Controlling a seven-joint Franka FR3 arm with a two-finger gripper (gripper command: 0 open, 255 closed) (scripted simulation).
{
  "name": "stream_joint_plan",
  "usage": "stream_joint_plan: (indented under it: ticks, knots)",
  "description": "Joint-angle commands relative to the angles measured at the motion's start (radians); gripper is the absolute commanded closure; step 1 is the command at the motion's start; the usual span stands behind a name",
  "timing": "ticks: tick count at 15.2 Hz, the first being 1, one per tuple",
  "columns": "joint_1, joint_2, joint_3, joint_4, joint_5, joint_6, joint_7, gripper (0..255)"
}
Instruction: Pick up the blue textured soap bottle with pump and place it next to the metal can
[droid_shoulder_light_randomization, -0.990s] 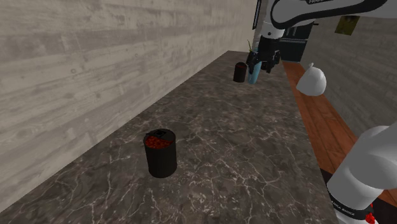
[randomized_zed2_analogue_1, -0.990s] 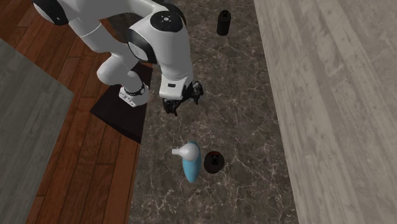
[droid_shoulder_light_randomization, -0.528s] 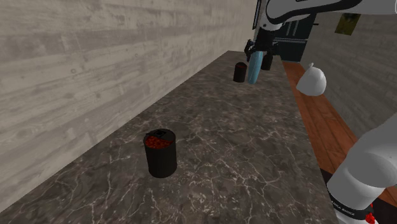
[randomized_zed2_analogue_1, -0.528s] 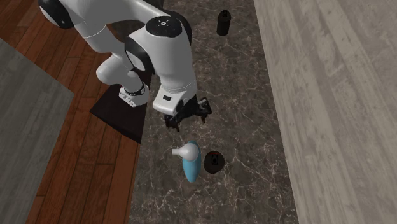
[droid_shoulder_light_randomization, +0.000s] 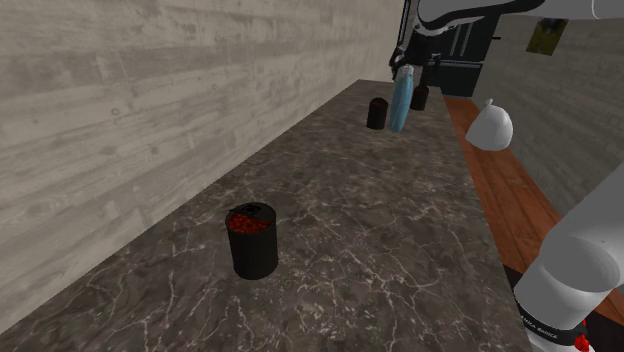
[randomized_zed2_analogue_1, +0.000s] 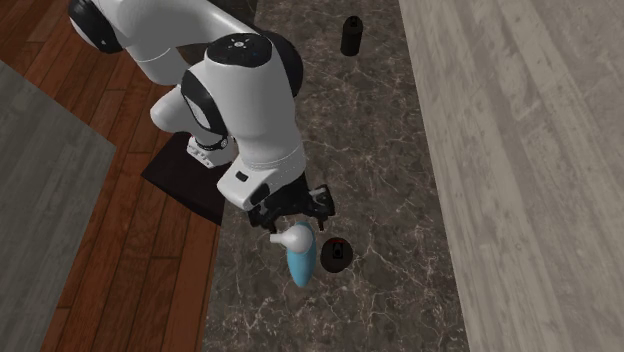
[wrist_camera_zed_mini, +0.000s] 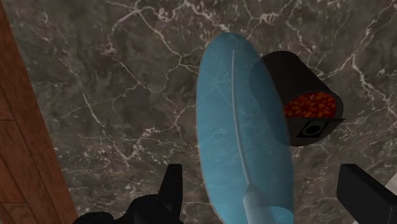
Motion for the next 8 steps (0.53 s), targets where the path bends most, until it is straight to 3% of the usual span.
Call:
stream_joint_plan:
  ticks: [1,8]
  knots:
    - [-0.003,0.009,-0.003,-0.012,-0.001,0.026,0.007,0]
    - [-0.007,0.029,-0.009,-0.047,0.0,0.081,0.006,0]
